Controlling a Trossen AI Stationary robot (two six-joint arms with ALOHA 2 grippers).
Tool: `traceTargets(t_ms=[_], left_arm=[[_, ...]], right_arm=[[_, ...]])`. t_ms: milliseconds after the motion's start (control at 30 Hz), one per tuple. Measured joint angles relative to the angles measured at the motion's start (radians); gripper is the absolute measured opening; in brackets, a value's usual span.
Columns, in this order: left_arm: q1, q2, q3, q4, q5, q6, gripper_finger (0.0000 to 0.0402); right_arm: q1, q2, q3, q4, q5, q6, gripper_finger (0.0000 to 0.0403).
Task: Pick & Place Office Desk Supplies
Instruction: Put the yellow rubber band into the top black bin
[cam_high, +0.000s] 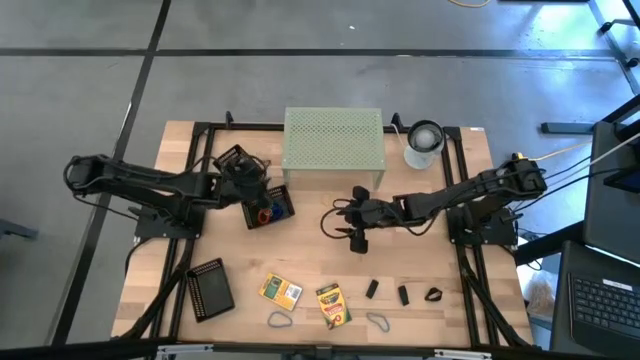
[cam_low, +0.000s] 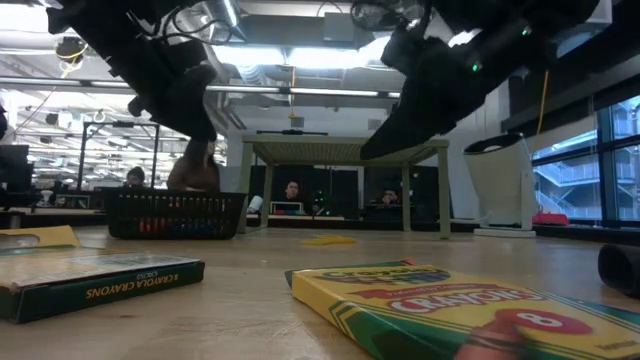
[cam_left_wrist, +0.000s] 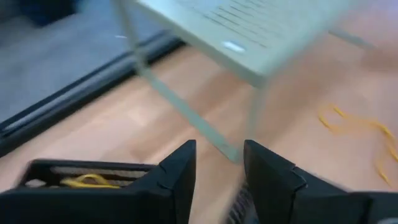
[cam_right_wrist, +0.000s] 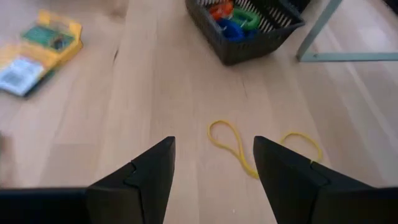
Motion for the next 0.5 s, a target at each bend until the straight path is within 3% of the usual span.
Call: traceTargets(t_ms=[200,500], left_arm=[[-0.037,0.0,0.0,0.005,0.145,0.168,0.0128],[-0.085,0.0,0.0,0.037,0.308,0.158,0.0127]], right_arm=[[-0.029,0.099,-0.001,0.081,-0.005,-0.099,0.0219],[-0.086,0.174,0.006,0.088,-0.007,-0.125,0.0219]])
